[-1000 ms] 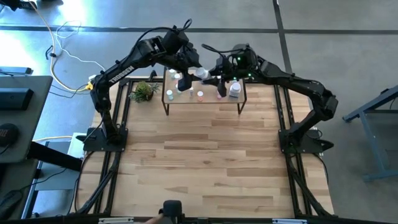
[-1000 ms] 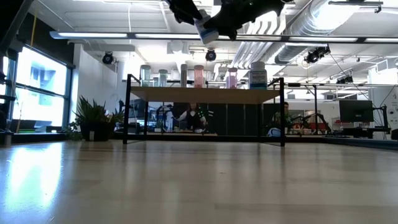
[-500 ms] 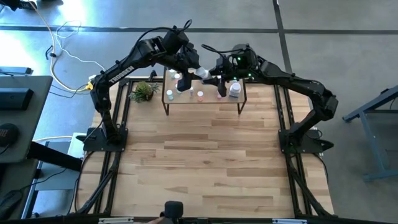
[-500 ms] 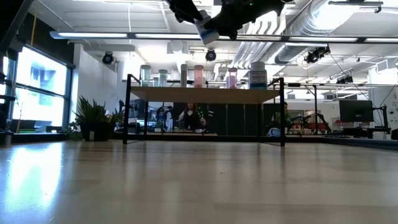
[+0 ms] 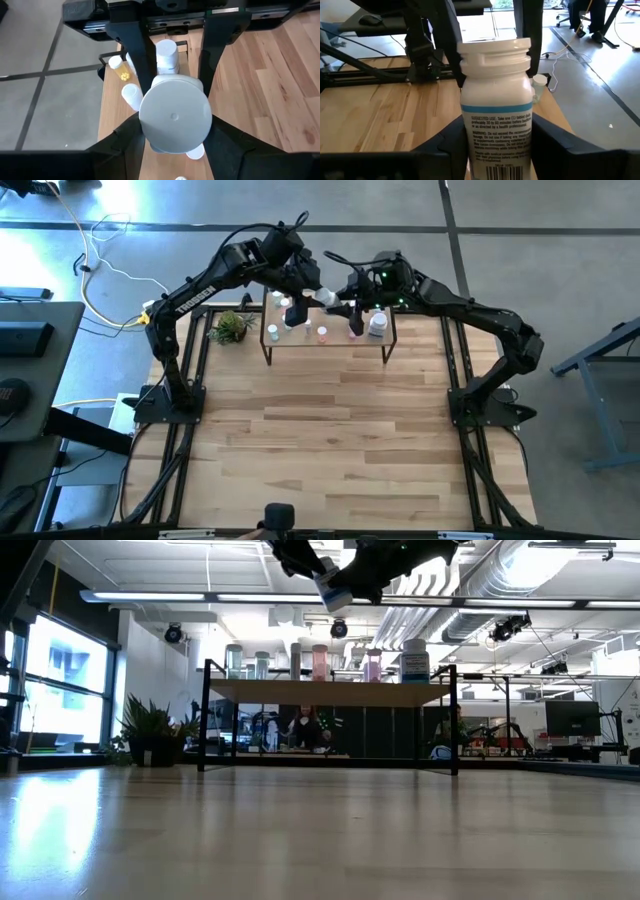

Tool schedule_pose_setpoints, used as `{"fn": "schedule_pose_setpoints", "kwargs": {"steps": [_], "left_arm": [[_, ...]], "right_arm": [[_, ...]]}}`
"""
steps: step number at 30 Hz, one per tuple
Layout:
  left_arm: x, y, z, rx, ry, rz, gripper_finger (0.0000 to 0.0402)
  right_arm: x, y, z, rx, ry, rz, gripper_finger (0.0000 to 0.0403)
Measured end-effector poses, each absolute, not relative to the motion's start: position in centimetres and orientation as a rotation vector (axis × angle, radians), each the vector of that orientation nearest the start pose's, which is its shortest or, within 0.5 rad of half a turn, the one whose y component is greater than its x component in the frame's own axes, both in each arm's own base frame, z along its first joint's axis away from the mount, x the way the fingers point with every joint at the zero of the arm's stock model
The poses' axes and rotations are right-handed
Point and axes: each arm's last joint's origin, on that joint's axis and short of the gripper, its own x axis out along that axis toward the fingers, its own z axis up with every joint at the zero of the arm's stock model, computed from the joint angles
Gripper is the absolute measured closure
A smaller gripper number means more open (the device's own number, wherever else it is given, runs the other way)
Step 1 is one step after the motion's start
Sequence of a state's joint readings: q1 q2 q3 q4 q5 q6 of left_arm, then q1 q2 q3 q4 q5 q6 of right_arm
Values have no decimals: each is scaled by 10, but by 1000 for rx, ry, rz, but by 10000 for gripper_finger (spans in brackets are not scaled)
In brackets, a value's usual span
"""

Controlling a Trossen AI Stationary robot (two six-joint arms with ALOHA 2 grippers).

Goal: Pick and place medicine bottles onto shelf by color
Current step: Put the white blue pill bottle on the shelf

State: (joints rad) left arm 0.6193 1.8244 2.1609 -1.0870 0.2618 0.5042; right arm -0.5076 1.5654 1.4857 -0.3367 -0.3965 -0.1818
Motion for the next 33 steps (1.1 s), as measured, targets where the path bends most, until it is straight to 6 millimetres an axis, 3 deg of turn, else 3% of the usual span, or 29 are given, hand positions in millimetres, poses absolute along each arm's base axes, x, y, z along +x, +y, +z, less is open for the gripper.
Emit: {"fn": "schedule_pose_setpoints", "kwargs": {"steps": [9, 25, 33], "left_arm": [[304, 208, 432, 168, 743, 175, 242], [299, 211, 430, 207, 834, 307, 243], [288, 223, 427, 174, 877, 363, 243]], "right_arm": [[314, -164, 369, 21, 390, -89, 175], [306, -177, 371, 52, 375, -141, 169], [305, -179, 371, 54, 372, -144, 169]]}}
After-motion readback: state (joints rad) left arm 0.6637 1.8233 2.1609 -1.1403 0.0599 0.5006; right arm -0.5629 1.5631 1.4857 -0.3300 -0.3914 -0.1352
